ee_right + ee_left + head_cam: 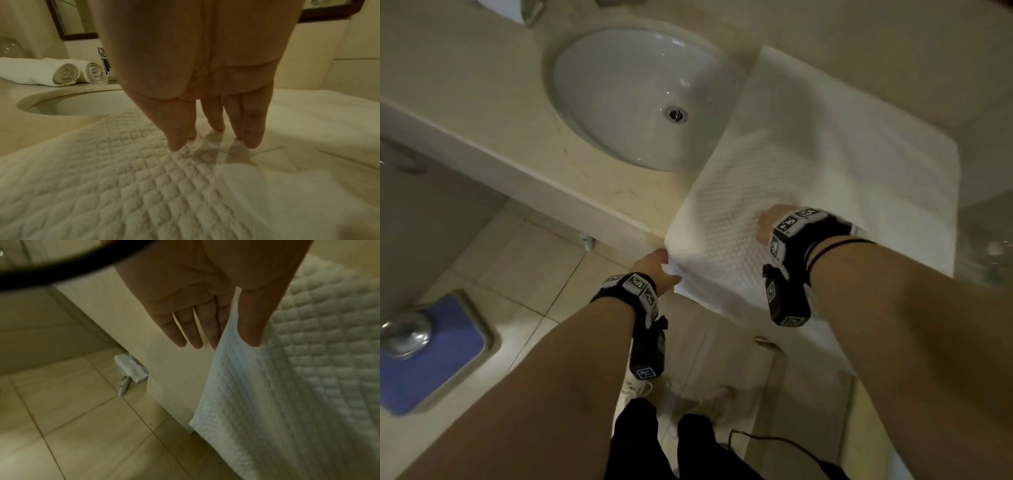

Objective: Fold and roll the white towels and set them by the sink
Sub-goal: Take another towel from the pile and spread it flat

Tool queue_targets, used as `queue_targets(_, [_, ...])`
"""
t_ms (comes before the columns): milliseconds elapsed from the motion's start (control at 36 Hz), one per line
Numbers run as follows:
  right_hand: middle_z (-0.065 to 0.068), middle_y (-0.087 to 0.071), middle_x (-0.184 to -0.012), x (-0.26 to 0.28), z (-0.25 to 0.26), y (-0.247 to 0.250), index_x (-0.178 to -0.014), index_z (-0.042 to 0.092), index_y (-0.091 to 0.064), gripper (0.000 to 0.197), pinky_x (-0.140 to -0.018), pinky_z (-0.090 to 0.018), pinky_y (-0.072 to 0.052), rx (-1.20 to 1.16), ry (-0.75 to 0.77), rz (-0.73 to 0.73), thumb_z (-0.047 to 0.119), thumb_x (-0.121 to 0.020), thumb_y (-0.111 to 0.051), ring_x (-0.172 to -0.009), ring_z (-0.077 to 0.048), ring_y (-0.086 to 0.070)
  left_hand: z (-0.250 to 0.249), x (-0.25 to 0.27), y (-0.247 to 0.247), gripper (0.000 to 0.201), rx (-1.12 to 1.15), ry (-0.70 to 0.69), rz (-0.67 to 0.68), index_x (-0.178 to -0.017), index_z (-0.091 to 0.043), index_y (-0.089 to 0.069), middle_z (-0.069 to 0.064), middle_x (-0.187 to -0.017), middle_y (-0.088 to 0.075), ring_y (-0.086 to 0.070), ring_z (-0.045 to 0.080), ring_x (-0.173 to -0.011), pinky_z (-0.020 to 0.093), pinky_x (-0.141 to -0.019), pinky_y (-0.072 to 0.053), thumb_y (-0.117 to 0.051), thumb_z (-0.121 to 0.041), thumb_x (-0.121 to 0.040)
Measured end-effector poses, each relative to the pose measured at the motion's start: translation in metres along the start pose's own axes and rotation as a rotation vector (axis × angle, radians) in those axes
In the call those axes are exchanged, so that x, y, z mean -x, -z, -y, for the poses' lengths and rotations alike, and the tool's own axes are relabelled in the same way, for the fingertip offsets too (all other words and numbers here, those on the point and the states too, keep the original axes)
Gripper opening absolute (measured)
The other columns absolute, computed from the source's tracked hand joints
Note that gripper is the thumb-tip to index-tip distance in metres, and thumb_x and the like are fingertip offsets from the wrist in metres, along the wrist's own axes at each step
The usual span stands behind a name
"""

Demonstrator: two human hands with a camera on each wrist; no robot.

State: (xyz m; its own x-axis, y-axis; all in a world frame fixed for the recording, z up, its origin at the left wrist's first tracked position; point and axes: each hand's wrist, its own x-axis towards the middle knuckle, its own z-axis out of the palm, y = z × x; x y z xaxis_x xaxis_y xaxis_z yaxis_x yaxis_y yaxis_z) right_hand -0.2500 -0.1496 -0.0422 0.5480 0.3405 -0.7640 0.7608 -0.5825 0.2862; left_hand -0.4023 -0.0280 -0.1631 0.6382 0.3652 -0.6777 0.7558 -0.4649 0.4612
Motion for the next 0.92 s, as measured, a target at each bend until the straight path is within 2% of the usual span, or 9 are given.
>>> queue_targets(56, [-0.006,-0.04,-0.146,-0.009,0.0,-0.001,-0.139,0.015,-0.045,0.069,-0.101,-0.025,-0.044,-0.086,-0.103,0.013,0.028,-0.077,-0.073,-0.132,-0.026,-0.041,-0.003,-0.005,0.0,0.059,0.036,0.0,0.042,-0.141,-0.009,-0.035,0.012,-0.141,-0.045,-0.044,0.028,-0.128,0.032,-0.101,-0.037,-0.058,-0.029,-0.091])
queue_targets(111, [-0.011,-0.048,-0.139,-0.021,-0.003,-0.005,-0.133,0.007,-0.05,0.048,-0.06,0.002,-0.04,-0.068,-0.08,-0.016,0.022,-0.088,-0.061,-0.126,-0.027,-0.047,-0.006,-0.007,-0.002,0.058,0.042,-0.004,0.08,-0.143,-0.01,-0.034,0.014,-0.142,-0.044,-0.044,0.03,-0.129,0.033,-0.102,-0.037,-0.056,-0.029,-0.093])
queue_targets(139, [-0.013,-0.049,-0.137,-0.027,-0.004,-0.01,-0.133,0.004,-0.049,0.043,-0.05,-0.002,-0.036,-0.084,-0.088,-0.058,0.018,-0.093,-0.055,-0.125,-0.028,-0.047,-0.005,-0.009,-0.003,0.056,0.021,-0.01,0.108,-0.143,-0.01,-0.034,0.015,-0.141,-0.045,-0.044,0.031,-0.128,0.034,-0.102,-0.037,-0.054,-0.029,-0.094])
queue_targets(194, [-0.013,-0.045,-0.141,-0.032,-0.006,-0.016,-0.137,0.004,-0.044,0.052,-0.077,-0.008,-0.037,-0.236,-0.151,-0.026,0.022,-0.09,-0.059,-0.128,-0.029,-0.045,0.001,-0.013,-0.006,0.054,-0.047,-0.022,0.143,-0.143,-0.01,-0.031,0.016,-0.14,-0.045,-0.045,0.032,-0.127,0.036,-0.103,-0.037,-0.049,-0.027,-0.096])
queue_targets(278, [-0.011,-0.022,-0.155,-0.033,-0.007,-0.021,-0.15,0.013,-0.021,0.074,-0.112,-0.038,-0.031,-0.274,-0.177,-0.026,0.025,-0.088,-0.061,-0.139,-0.03,-0.028,0.022,-0.017,0.001,0.052,-0.141,0.011,0.157,-0.142,-0.006,-0.027,0.021,-0.137,-0.046,-0.047,0.035,-0.123,0.039,-0.1,-0.039,-0.046,-0.021,-0.097])
queue_targets(417, [-0.015,-0.021,-0.154,-0.027,-0.013,-0.029,-0.149,0.016,-0.024,0.062,-0.113,-0.04,-0.029,-0.297,-0.158,-0.06,0.02,-0.094,-0.052,-0.139,-0.034,-0.027,0.041,-0.012,0.025,0.04,-0.183,0.015,0.169,-0.133,0.001,-0.035,0.016,-0.108,-0.047,-0.048,0.025,-0.097,0.032,-0.081,-0.038,-0.039,-0.021,-0.1])
queue_targets(528, [-0.012,-0.002,-0.158,-0.025,-0.014,-0.03,-0.152,0.022,-0.005,0.075,-0.116,-0.04,-0.021,-0.328,-0.14,-0.033,0.017,-0.095,-0.053,-0.144,-0.034,-0.011,0.037,-0.007,0.027,0.044,-0.255,0.017,0.246,-0.137,-0.002,-0.039,0.017,-0.139,-0.044,-0.047,0.031,-0.124,0.033,-0.097,-0.039,-0.033,-0.029,-0.102])
queue_targets(722, [-0.006,0.011,-0.158,-0.02,-0.022,-0.044,-0.151,0.028,0.0,0.068,-0.118,-0.04,-0.017,-0.416,-0.114,-0.04,0.022,-0.097,-0.04,-0.145,-0.032,-0.007,0.028,-0.006,0.018,0.043,-0.442,0.032,0.181,-0.135,-0.002,-0.041,0.017,-0.139,-0.045,-0.045,0.03,-0.126,0.032,-0.101,-0.037,-0.031,-0.03,-0.103])
queue_targets(917, [-0.005,-0.045,-0.144,0.001,-0.044,-0.087,-0.131,0.019,-0.055,0.037,-0.109,-0.027,-0.029,-0.912,-0.16,-0.335,0.013,-0.096,-0.044,-0.132,-0.023,-0.041,-0.041,0.003,0.047,0.037,-0.627,-0.214,-0.017,-0.111,-0.005,-0.065,0.012,-0.118,-0.06,-0.058,0.027,-0.106,0.028,-0.085,-0.044,-0.045,-0.033,-0.095])
